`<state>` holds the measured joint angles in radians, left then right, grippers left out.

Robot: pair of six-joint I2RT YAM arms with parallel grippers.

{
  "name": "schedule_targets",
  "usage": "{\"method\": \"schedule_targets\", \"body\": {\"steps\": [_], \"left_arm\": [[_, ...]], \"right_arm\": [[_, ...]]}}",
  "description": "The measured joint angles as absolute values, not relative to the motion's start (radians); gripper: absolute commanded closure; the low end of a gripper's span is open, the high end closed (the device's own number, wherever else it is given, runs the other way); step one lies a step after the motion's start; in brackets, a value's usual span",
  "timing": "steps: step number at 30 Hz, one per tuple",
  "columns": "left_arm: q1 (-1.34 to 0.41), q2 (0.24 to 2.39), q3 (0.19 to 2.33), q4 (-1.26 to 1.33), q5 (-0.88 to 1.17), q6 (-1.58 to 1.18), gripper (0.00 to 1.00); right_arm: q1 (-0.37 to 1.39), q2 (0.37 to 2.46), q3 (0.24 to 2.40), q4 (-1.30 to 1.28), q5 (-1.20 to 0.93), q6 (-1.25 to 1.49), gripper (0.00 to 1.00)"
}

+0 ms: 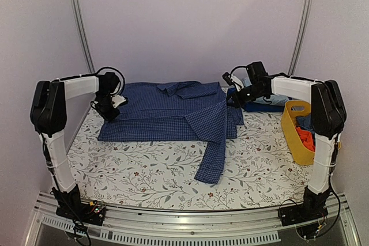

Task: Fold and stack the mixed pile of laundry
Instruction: Fold the flattened T-shirt at the center of the board.

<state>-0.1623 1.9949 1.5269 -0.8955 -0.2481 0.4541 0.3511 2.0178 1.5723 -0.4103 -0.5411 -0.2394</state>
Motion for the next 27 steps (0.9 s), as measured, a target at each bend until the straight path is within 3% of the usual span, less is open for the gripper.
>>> {"method": "schedule_targets", "body": {"steps": [27], "left_arm": [[-0.126, 2.084, 1.577, -0.868, -0.284, 0.429, 0.93]], "right_arm": [[0.336, 2.186, 1.718, -0.448, -0.525, -0.205, 1.0]]}}
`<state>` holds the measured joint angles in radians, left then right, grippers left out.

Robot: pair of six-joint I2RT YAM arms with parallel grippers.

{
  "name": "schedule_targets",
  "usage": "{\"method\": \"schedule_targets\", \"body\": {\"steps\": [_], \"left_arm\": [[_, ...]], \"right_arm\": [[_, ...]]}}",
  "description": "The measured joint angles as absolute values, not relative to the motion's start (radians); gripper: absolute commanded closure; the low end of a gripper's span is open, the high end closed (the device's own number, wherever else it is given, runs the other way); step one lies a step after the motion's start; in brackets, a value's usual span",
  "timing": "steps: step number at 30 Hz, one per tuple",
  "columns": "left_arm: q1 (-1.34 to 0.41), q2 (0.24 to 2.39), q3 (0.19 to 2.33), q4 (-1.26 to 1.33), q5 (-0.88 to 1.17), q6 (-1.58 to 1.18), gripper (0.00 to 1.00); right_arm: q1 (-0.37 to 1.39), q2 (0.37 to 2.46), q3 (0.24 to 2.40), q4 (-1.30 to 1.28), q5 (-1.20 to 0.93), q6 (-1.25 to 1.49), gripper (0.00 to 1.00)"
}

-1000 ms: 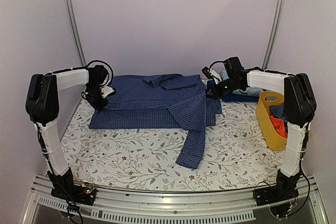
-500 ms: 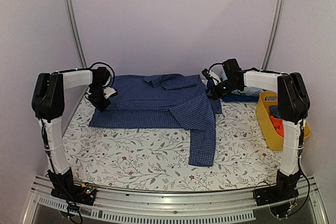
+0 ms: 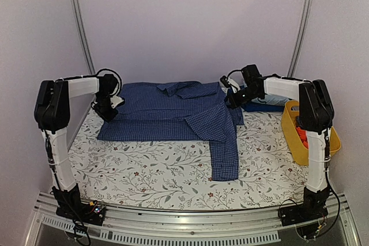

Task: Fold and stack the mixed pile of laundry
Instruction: Fold the flattened T-shirt at the center of the board.

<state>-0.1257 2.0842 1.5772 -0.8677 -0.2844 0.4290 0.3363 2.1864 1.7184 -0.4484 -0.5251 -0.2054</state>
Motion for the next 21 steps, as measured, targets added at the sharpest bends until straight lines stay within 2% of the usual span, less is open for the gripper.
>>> {"method": "schedule_targets", "body": {"steps": [4, 7, 9, 10, 11, 13, 16, 21], "left_arm": [[-0.112, 2.086, 1.578, -0.867, -0.29, 0.421, 0.92], [-0.11, 2.092, 1.579, -0.865, -0.295, 0.416, 0.84], [-0.11, 2.098, 1.581, -0.863, -0.302, 0.409, 0.73], [-0.11, 2.101, 1.581, -0.86, -0.306, 0.406, 0.63], [-0.11, 2.104, 1.581, -0.857, -0.312, 0.398, 0.58], [-0.109, 2.106, 1.581, -0.85, -0.334, 0.38, 0.48], [-0.105, 2.106, 1.594, -0.849, -0.367, 0.339, 0.36], [-0.078, 2.098, 1.677, -0.846, -0.375, 0.226, 0.12]], "right_arm": [[0.336, 2.204, 1.75, -0.448, -0.525, -0.197, 1.0], [0.336, 2.224, 1.765, -0.449, -0.525, -0.193, 0.98], [0.336, 2.235, 1.767, -0.451, -0.523, -0.191, 0.88], [0.336, 2.239, 1.767, -0.454, -0.521, -0.187, 0.77], [0.336, 2.242, 1.769, -0.458, -0.516, -0.184, 0.67], [0.336, 2.247, 1.776, -0.469, -0.503, -0.182, 0.56], [0.333, 2.247, 1.798, -0.492, -0.485, -0.169, 0.47], [0.319, 2.244, 1.818, -0.517, -0.472, -0.115, 0.42]]}}
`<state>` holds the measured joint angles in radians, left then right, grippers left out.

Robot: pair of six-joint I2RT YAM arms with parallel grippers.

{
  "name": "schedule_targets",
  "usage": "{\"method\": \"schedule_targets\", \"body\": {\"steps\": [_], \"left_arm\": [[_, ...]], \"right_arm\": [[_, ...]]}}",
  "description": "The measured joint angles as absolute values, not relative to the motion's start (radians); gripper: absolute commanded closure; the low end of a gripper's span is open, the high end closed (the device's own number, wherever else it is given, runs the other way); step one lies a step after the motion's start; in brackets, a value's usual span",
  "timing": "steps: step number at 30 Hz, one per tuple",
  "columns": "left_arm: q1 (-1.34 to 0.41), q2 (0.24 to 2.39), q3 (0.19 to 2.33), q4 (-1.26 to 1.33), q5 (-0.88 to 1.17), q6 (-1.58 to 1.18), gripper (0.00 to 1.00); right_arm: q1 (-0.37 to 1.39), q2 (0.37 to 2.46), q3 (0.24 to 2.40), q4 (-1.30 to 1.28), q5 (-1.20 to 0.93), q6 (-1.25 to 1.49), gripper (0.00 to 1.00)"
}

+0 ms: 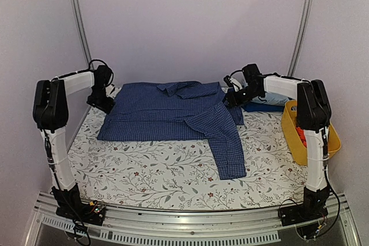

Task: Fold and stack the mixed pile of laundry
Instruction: Fold the flattened T-shirt at the center of the board, then move the 1/3-folded T-shirt to the center of the board.

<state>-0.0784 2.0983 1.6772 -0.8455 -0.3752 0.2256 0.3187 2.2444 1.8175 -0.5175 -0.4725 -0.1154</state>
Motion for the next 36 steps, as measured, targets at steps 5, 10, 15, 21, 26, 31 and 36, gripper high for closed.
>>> {"method": "schedule_targets", "body": {"steps": [5, 10, 15, 21, 26, 31, 36], "left_arm": [[-0.014, 2.0, 1.699, -0.803, -0.265, 0.067, 0.0], [0.07, 1.835, 1.653, -0.72, -0.118, -0.118, 0.0], [0.089, 1.732, 1.501, -0.653, 0.049, -0.252, 0.0], [0.089, 1.701, 1.261, -0.622, 0.19, -0.39, 0.0], [0.089, 1.701, 1.196, -0.598, 0.252, -0.447, 0.0], [0.089, 1.701, 1.148, -0.578, 0.27, -0.473, 0.0], [0.089, 1.702, 1.124, -0.581, 0.27, -0.496, 0.13]], "right_arm": [[0.251, 2.17, 1.69, -0.535, -0.486, -0.041, 0.41], [0.188, 2.035, 1.499, -0.553, -0.518, 0.025, 0.45], [0.202, 1.944, 1.326, -0.533, -0.577, 0.09, 0.52], [0.208, 1.954, 1.218, -0.512, -0.602, 0.175, 0.55], [0.212, 1.972, 1.176, -0.442, -0.672, 0.225, 0.49], [0.242, 1.998, 1.177, -0.377, -0.736, 0.278, 0.49], [0.272, 2.067, 1.249, -0.344, -0.767, 0.321, 0.66]]}}
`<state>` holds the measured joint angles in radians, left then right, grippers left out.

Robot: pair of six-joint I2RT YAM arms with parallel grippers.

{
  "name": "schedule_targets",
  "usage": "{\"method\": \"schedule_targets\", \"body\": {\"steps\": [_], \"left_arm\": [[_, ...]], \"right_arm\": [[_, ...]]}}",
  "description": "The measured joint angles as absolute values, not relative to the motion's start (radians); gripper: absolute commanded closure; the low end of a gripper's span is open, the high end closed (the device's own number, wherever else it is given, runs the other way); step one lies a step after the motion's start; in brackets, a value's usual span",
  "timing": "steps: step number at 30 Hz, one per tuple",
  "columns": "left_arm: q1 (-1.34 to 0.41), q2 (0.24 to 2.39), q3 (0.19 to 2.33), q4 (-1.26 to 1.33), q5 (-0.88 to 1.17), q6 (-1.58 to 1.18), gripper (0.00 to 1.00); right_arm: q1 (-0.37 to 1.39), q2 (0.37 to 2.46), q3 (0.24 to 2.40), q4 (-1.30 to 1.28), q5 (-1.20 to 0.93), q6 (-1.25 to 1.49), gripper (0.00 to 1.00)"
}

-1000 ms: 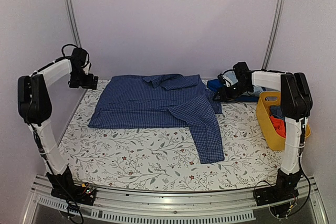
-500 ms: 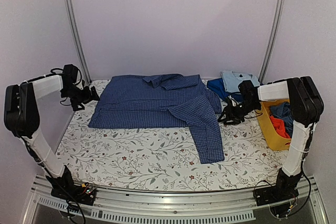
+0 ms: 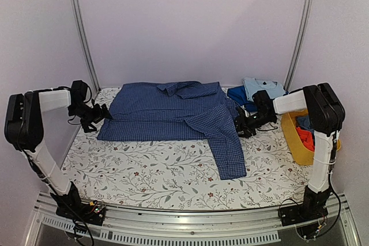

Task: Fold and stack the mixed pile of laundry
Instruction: Move the 1/3-folded T-shirt to the center of the board.

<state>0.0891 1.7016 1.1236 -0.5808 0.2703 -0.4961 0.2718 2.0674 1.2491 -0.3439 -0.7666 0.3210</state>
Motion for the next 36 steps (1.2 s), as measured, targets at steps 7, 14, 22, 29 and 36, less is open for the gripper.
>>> {"method": "schedule_targets", "body": {"steps": [7, 14, 22, 29, 36], "left_arm": [[0.112, 1.697, 1.066, -0.589, 0.223, -0.558, 0.49], [0.145, 1.643, 0.921, -0.588, 0.208, -0.634, 0.38], [0.151, 1.687, 0.908, -0.484, 0.251, -0.652, 0.55], [0.175, 1.729, 0.918, -0.435, 0.274, -0.656, 0.97], [0.175, 1.727, 0.921, -0.477, 0.279, -0.656, 1.0]], "right_arm": [[0.274, 2.103, 1.265, -0.331, -0.77, 0.341, 0.97], [0.275, 2.103, 1.244, -0.32, -0.774, 0.344, 1.0], [0.275, 2.103, 1.243, -0.32, -0.774, 0.344, 1.0], [0.275, 2.103, 1.248, -0.337, -0.772, 0.337, 1.0], [0.289, 2.089, 1.248, -0.379, -0.751, 0.328, 1.0]]}}
